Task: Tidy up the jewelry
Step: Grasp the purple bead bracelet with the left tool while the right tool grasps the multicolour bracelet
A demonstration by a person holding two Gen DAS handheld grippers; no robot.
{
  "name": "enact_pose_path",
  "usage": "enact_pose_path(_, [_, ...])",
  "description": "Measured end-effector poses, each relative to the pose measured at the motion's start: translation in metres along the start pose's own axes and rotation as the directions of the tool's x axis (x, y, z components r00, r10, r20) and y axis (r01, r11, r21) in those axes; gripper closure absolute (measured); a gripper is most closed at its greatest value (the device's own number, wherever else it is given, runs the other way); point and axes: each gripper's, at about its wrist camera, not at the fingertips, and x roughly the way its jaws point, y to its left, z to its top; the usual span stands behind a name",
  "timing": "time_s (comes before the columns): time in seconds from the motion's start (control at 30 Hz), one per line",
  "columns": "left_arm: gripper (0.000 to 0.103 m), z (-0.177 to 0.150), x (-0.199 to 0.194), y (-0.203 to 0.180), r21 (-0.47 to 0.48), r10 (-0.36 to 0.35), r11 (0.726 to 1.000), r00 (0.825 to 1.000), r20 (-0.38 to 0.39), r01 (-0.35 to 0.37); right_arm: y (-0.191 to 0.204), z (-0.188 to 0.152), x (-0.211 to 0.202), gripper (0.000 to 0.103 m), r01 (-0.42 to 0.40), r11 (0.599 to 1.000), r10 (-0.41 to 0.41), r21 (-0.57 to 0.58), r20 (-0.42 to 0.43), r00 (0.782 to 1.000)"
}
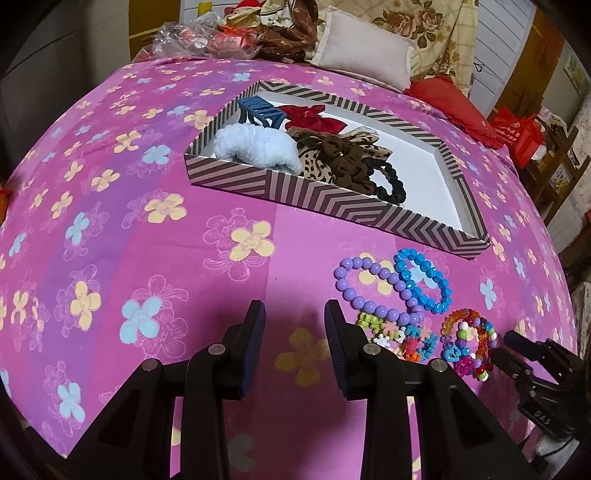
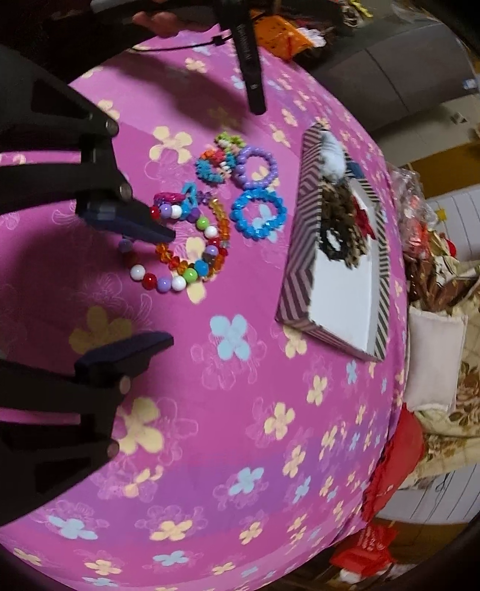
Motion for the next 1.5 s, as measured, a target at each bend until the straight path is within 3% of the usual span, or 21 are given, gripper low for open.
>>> enact_pose_path(0.23, [0.081, 0.006, 0.005, -0.001, -0.014, -0.015, 1.000, 1.000, -0.008, 0.015, 0.009, -0.001, 0.012, 0.083, 0.070, 0.994, -0.070, -0.088, 0.007, 0.998])
enact_pose_path(0.33, [0.081, 0.010, 0.009, -0.007, -0.008, -0.046, 0.999, 0.999, -0.015, 0.046, 0.007, -0.001, 0.011, 0.091, 0.062, 0.995, -0.061, -0.082, 0.018, 0.998])
enact_pose_path(0.5, [0.081, 0.019, 0.024, -0.019, 0.014, -0.063, 0.998, 0.997, -0.046, 0.064, -0.006, 0.002, 0.000, 0.094, 0.049, 0.998, -0.047, -0.036, 0.054, 0.997])
enact_pose_path(0.7, [0.080, 0.021, 0.046, -0.033, 0.096, -0.019, 0.995, 0.996, -0.089, 0.028, -0.014, 0.002, -0.006, 0.094, 0.042, 0.999, -0.040, -0.028, 0.071, 0.997])
enact_pose_path(0.77, [0.080, 0.021, 0.047, -0.037, 0.130, 0.006, 0.992, 0.998, -0.067, 0.003, -0.015, 0.003, -0.005, 0.094, 0.023, 1.000, -0.021, -0.020, 0.072, 0.997])
enact_pose_path(0.83, [0.080, 0.020, 0.049, -0.042, 0.165, 0.027, 0.986, 0.997, -0.067, -0.015, -0.016, 0.003, -0.006, 0.093, -0.011, 1.000, 0.012, -0.010, 0.085, 0.996])
enact_pose_path(0.97, [0.080, 0.020, 0.051, -0.050, 0.217, 0.051, 0.975, 0.997, -0.058, -0.037, -0.009, 0.004, -0.003, 0.059, -0.006, 0.999, 0.009, -0.046, 0.074, 0.997])
enact_pose_path(1.07, [0.080, 0.021, 0.052, -0.053, 0.228, 0.041, 0.973, 0.998, -0.054, -0.028, -0.004, 0.002, 0.008, 0.059, 0.015, 0.997, -0.012, -0.077, 0.047, 0.999])
enact_pose_path(1.13, [0.080, 0.022, 0.052, -0.052, 0.214, 0.022, 0.977, 0.998, -0.053, -0.011, -0.006, 0.001, 0.012, 0.066, 0.017, 0.997, -0.013, -0.070, 0.054, 0.998])
enact_pose_path(1.17, [0.081, 0.024, 0.052, -0.051, 0.207, 0.012, 0.978, 0.999, -0.051, -0.002, -0.006, 0.002, 0.014, 0.088, 0.020, 0.997, -0.015, -0.073, 0.063, 0.998])
enact_pose_path(1.2, [0.083, 0.024, 0.052, -0.051, 0.203, 0.002, 0.979, 0.999, -0.049, 0.008, -0.007, 0.002, 0.014, 0.094, 0.028, 0.997, -0.023, -0.072, 0.073, 0.997])
enact_pose_path(1.27, [0.103, 0.025, 0.052, -0.048, 0.193, -0.005, 0.981, 0.999, -0.043, 0.013, -0.007, 0.001, 0.015, 0.094, 0.015, 0.997, -0.009, -0.075, 0.077, 0.997])
enact_pose_path(1.5, [0.103, 0.027, 0.036, -0.044, 0.175, -0.061, 0.983, 0.998, -0.011, 0.062, -0.009, 0.012, -0.014, 0.094, -0.021, 0.999, 0.028, -0.049, 0.157, 0.987])
